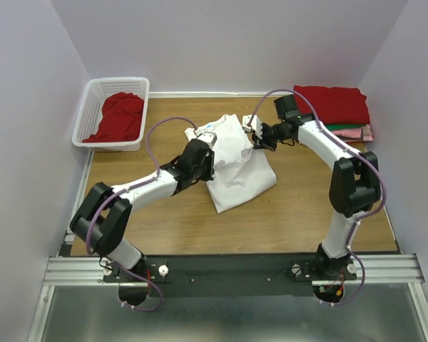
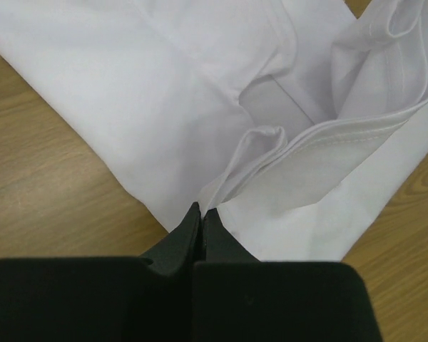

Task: Fold and stack the t-shirts
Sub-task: Fold the tshirt

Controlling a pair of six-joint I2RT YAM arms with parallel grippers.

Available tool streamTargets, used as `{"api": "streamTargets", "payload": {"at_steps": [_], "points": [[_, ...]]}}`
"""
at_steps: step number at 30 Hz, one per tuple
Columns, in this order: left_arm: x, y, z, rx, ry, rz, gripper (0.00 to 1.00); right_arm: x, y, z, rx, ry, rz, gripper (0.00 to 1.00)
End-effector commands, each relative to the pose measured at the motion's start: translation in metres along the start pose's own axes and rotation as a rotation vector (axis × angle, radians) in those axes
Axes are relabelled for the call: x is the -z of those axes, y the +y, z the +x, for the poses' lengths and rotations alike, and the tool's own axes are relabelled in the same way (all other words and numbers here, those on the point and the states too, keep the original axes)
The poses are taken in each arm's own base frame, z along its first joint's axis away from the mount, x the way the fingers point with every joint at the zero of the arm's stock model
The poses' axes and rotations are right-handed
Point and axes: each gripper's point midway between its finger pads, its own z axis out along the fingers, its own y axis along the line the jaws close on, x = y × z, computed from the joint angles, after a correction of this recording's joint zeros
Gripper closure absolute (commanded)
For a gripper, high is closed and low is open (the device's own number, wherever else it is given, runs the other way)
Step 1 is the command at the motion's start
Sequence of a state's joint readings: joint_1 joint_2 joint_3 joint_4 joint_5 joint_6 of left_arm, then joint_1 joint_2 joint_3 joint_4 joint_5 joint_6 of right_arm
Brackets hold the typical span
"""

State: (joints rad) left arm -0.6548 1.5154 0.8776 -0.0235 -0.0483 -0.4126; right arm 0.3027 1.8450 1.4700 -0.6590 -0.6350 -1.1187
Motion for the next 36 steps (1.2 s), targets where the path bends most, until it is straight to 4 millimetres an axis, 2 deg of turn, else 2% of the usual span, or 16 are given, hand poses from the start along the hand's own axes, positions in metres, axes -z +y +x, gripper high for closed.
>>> {"api": "streamTargets", "payload": {"at_steps": [1,14,16,17,19,20,21,22,23,25,28,30,31,33,34,36], "points": [[-0.011,0.002,-0.013,-0.03,-0.008,0.023,1.0,-0.014,-0.029,-0.005,-0.049,0.031,0.072,1.0],[-0.029,0.029,-0.023,-0.039,0.024,-0.044,1.0,-0.042,-0.051,0.005,-0.119,0.085,0.112,0.99],[-0.033,0.035,-0.021,-0.036,0.037,-0.06,1.0,-0.044,-0.056,0.005,-0.151,0.094,0.132,0.93],[-0.035,0.04,-0.024,-0.026,0.033,-0.073,0.93,-0.044,-0.066,0.008,-0.162,0.111,0.182,0.9],[-0.039,0.047,-0.023,-0.011,0.041,-0.097,0.71,-0.043,-0.086,0.01,-0.225,0.118,0.286,0.58],[-0.04,0.053,-0.027,-0.001,0.033,-0.11,0.5,-0.043,-0.09,0.011,-0.299,0.114,0.33,0.44],[-0.042,0.057,-0.029,0.003,0.032,-0.125,0.4,-0.043,-0.095,0.012,-0.324,0.11,0.364,0.44],[-0.043,0.064,-0.033,0.003,0.022,-0.148,0.32,-0.04,-0.111,0.005,-0.335,0.074,0.439,0.43],[-0.042,0.07,-0.045,0.011,0.003,-0.171,0.27,-0.034,-0.12,0.016,-0.451,0.096,0.553,0.36],[-0.034,0.086,-0.063,0.023,-0.043,-0.245,0.26,-0.024,-0.139,0.016,-0.515,0.097,0.672,0.35],[-0.008,0.098,-0.104,0.028,-0.146,-0.306,0.26,-0.008,-0.142,0.015,-0.561,0.098,0.738,0.34],[0.01,0.095,-0.121,-0.018,-0.184,-0.299,0.27,-0.003,-0.135,0.008,-0.579,0.076,0.724,0.34],[0.023,0.083,-0.13,-0.046,-0.21,-0.242,0.27,-0.004,-0.126,0.003,-0.559,0.064,0.675,0.33],[0.043,0.065,-0.133,-0.146,-0.226,-0.146,0.27,-0.009,-0.075,-0.012,-0.429,0.047,0.415,0.26],[0.043,0.049,-0.118,-0.194,-0.196,-0.068,0.27,-0.008,-0.027,-0.016,-0.397,0.029,0.232,0.24],[0.058,0.026,-0.11,-0.322,-0.208,0.015,0.27,-0.003,0.008,-0.008,-0.296,0.039,0.122,0.2]]}}
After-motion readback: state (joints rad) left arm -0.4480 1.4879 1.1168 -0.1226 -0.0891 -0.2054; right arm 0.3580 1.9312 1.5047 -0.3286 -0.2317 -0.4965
